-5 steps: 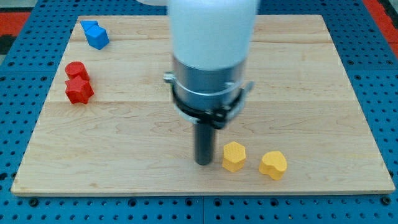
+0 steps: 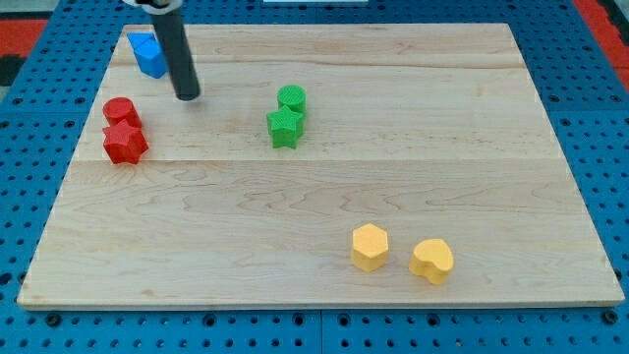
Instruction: Move the blue cube parallel to red circle
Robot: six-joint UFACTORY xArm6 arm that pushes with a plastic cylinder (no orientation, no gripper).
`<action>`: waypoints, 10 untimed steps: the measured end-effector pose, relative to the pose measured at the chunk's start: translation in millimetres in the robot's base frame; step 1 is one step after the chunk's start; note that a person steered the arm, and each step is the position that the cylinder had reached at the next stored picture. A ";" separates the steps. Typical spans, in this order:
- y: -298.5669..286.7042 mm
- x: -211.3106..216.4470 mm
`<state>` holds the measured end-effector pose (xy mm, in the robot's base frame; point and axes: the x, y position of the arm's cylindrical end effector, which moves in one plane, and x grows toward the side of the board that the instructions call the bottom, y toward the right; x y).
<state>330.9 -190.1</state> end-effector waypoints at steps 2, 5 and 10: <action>-106.1 -32.3; -29.8 -83.2; 4.0 -78.5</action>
